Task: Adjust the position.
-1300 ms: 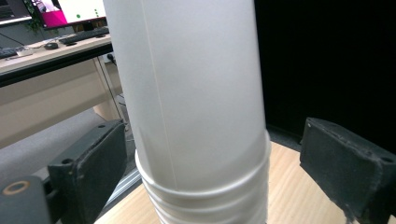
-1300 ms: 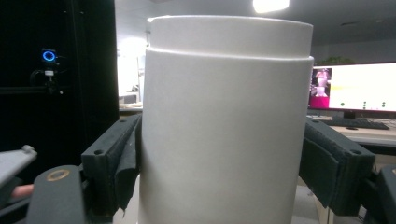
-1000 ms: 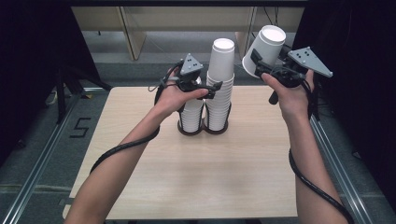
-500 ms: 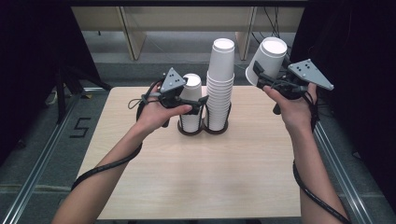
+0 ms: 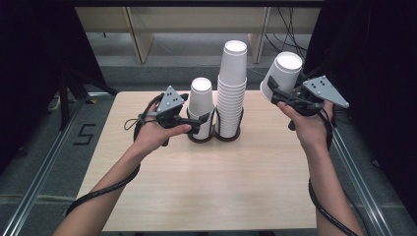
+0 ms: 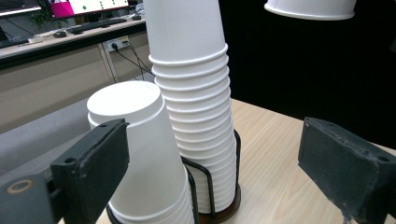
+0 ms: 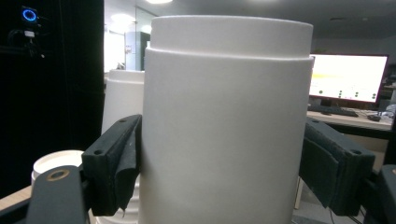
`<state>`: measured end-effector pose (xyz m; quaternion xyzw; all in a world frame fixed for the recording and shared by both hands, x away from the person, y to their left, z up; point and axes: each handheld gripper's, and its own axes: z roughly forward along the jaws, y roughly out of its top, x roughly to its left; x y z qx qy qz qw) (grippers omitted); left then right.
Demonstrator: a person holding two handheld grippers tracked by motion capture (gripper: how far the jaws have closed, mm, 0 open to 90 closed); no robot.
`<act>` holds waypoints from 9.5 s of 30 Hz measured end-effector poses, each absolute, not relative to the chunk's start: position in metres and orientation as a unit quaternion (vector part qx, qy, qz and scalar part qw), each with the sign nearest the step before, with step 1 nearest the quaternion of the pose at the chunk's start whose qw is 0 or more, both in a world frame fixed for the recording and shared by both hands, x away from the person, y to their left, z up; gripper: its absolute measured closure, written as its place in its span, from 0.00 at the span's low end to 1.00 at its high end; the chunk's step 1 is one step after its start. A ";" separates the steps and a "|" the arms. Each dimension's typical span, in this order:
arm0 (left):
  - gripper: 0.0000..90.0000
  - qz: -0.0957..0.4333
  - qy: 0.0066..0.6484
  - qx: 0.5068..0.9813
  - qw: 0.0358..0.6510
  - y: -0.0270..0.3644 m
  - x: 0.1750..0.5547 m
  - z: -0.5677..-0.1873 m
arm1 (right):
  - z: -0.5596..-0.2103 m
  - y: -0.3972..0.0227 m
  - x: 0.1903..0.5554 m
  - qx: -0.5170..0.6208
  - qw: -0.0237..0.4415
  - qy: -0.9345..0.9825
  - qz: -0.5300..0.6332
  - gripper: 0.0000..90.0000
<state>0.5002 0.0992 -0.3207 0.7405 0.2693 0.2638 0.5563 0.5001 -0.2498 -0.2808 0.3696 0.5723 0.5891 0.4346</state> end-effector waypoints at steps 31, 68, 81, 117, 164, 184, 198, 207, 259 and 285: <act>0.10 0.256 0.284 0.751 0.538 0.124 0.475 -0.373 | -0.337 -0.245 0.481 0.352 0.443 0.638 0.523 0.23; 0.11 0.226 0.290 0.771 0.521 0.114 0.473 -0.401 | -0.410 -0.228 0.474 0.224 0.484 0.763 0.365 0.22; 0.11 0.210 0.287 0.780 0.515 0.105 0.475 -0.407 | -0.425 -0.211 0.468 0.143 0.503 0.798 0.299 0.22; 0.08 0.110 0.250 0.825 0.494 0.054 0.485 -0.409 | -0.459 -0.160 0.435 -0.166 0.584 0.788 0.105 0.22; 0.21 0.097 0.208 0.872 0.432 0.006 0.488 -0.424 | -0.461 -0.147 0.426 -0.220 0.582 0.779 0.071 0.22; 0.24 0.104 0.203 0.868 0.440 0.007 0.487 -0.421 | -0.459 -0.147 0.427 -0.223 0.589 0.773 0.077 0.20; 0.24 0.106 0.207 0.865 0.445 0.009 0.487 -0.422 | -0.459 -0.146 0.427 -0.225 0.589 0.772 0.074 0.19; 0.24 0.105 0.208 0.864 0.447 0.008 0.487 -0.421 | -0.459 -0.146 0.427 -0.224 0.590 0.772 0.073 0.18; 0.24 0.129 0.252 0.815 0.505 0.033 0.492 -0.437 | -0.441 -0.209 0.421 0.188 0.492 0.765 0.371 0.07; 0.24 0.144 0.284 0.787 0.528 0.027 0.484 -0.451 | -0.464 -0.198 0.447 0.553 0.074 0.536 0.634 0.01</act>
